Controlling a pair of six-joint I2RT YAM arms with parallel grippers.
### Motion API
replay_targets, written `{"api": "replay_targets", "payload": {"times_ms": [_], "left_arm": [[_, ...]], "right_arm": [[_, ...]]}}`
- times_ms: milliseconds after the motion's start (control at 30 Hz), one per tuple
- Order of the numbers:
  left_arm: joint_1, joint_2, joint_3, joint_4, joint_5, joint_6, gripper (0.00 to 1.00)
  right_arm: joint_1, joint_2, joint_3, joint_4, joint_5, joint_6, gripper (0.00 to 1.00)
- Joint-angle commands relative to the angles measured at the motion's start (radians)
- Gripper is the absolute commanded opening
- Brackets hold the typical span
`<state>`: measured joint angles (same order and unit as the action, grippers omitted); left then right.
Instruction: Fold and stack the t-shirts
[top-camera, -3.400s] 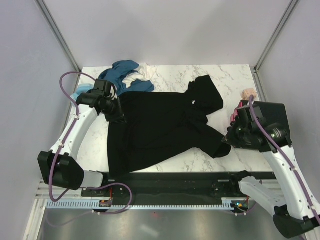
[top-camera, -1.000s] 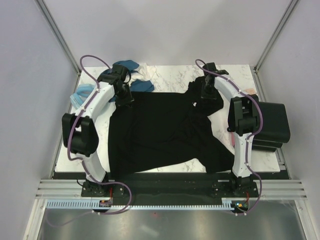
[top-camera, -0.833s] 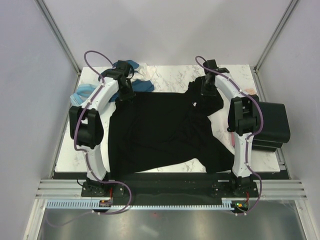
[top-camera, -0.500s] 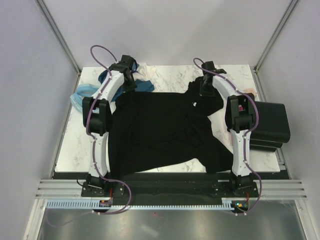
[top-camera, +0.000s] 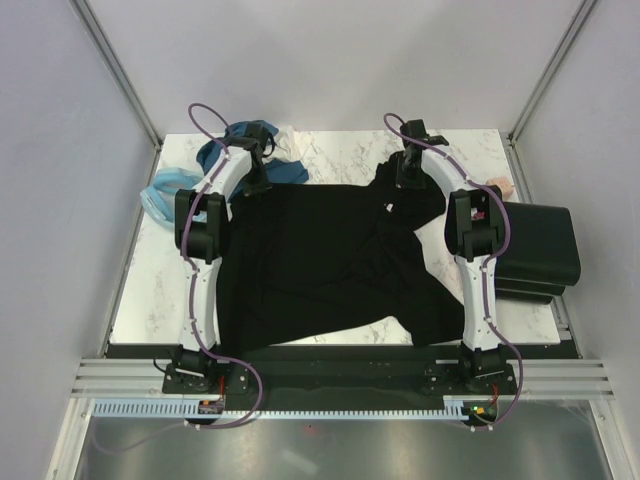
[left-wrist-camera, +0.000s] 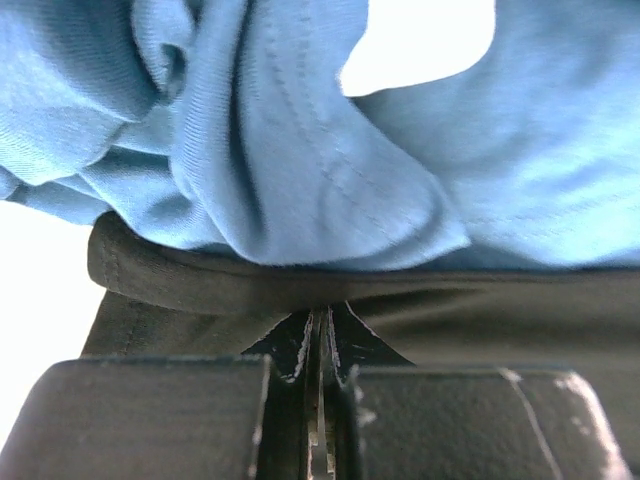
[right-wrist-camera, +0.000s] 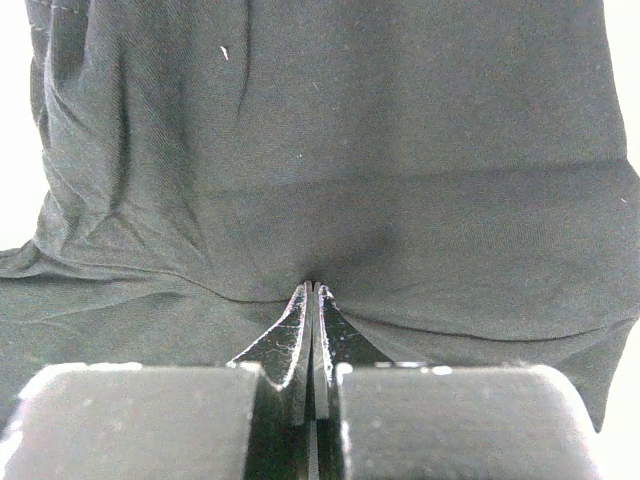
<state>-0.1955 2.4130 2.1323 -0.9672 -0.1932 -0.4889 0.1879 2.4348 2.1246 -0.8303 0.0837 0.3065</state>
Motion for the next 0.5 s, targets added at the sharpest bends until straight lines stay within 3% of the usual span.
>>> {"api": "replay_targets", "payload": {"times_ms": [0, 100, 467], "left_arm": [[0.018, 0.073, 0.067, -0.077, -0.086, -0.045, 0.02], [0.054, 0.132, 0.133, -0.183, -0.081, -0.105, 0.02], [0.186, 0.116, 0.182, -0.209, -0.094, -0.136, 0.02]], "right_arm": [[0.005, 0.056, 0.009, -0.016, 0.031, -0.015, 0.0], [-0.004, 0.069, 0.018, -0.02, 0.036, -0.017, 0.0], [-0.096, 0.116, 0.113, -0.043, -0.01, -0.021, 0.0]]}}
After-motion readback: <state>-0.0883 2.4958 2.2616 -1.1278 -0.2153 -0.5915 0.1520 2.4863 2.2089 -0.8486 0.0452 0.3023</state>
